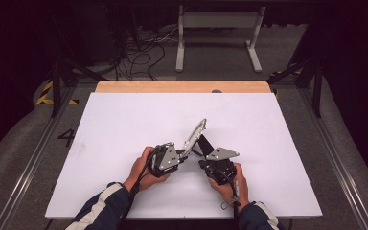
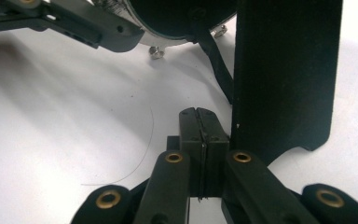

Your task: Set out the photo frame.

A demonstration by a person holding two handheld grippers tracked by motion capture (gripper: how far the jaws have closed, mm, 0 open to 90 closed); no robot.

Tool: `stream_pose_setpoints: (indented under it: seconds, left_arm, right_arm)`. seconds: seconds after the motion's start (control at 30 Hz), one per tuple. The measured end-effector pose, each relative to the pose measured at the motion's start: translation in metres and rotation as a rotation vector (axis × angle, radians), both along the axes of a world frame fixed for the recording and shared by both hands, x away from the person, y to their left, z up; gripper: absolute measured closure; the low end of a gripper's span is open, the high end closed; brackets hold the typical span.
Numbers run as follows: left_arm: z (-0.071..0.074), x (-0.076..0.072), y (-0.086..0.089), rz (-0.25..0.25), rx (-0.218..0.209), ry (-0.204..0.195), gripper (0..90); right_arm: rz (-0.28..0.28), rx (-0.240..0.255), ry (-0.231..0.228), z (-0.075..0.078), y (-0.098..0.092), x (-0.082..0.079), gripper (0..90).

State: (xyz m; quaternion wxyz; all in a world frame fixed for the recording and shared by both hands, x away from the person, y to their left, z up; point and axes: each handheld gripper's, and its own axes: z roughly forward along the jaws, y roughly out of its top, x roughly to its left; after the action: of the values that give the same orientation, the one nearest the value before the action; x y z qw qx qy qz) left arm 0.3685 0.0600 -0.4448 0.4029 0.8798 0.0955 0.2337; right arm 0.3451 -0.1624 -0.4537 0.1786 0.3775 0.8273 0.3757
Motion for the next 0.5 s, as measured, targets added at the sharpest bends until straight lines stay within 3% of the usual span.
stream_pose_setpoints:
  seconds: [0.2,0.5]
  left_arm:
    - [0.0022,-0.007,-0.0034,0.011,0.009,-0.002,74.0]
    - [-0.0004,-0.007,-0.0066,0.006,-0.016,0.01,72.5]
  right_arm:
    - [0.014,-0.007,-0.006,0.0013,-0.0022,0.0008,90.0]
    - [0.026,-0.004,0.003,-0.0032,-0.0077,0.0089,90.0]
